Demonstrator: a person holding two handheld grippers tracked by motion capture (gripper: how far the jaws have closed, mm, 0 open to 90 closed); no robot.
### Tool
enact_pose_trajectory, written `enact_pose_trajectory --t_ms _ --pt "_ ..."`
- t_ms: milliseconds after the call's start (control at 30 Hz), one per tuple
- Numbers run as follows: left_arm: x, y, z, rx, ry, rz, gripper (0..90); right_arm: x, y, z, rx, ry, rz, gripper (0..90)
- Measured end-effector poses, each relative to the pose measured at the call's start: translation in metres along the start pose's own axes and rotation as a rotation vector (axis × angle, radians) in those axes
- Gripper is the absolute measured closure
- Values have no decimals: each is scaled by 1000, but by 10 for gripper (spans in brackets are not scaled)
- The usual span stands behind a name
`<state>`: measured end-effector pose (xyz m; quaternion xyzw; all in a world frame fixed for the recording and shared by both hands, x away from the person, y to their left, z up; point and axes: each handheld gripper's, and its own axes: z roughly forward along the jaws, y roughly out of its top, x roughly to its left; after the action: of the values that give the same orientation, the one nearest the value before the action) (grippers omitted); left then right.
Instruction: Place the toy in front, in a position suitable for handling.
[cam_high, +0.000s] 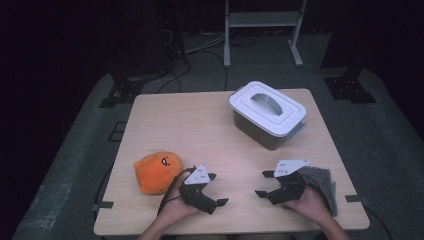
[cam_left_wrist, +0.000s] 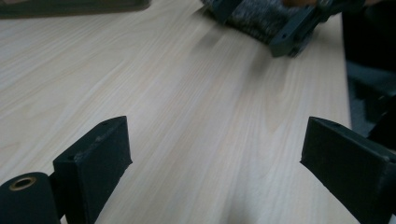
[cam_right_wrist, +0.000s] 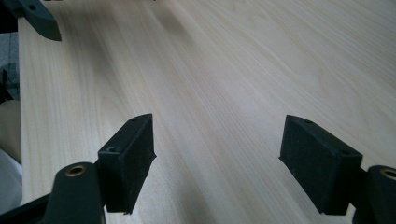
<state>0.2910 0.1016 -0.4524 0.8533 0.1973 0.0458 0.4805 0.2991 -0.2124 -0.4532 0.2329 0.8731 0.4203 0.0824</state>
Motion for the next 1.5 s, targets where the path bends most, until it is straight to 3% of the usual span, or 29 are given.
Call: enact_pose_trajectory --t_ms 267,500,633,767,933,967,1000,1100,1233,1367,1500 --pt "-1 6 -7 -25 19 29 76 0 0 0 -1 4 -2 246" --pt "3 17 -30 -120 54 19 75 0 -1 0 -5 5 3 246" --pt "6 23 -52 -181 106 45 75 1 0 0 -4 3 1 246" --pt "10 23 -65 -215 143 39 75 1 0 0 -2 1 2 245" --pt "21 24 -90 -274 221 31 75 0 0 0 -2 4 8 246" --pt "21 24 -90 -274 221 31 75 0 0 0 -3 4 9 245" --pt "25 24 -98 -282 256 36 75 0 0 0 -4 5 13 245" --pt "29 22 -106 -289 284 36 75 -1 -1 0 -7 6 15 245" --pt "38 14 -126 -288 357 43 75 0 0 0 -6 7 14 245" --pt "45 6 -139 -284 392 38 75 -1 -1 0 -7 6 14 245" --pt "59 -10 -156 -288 419 -16 75 -1 -1 0 -7 6 14 244"
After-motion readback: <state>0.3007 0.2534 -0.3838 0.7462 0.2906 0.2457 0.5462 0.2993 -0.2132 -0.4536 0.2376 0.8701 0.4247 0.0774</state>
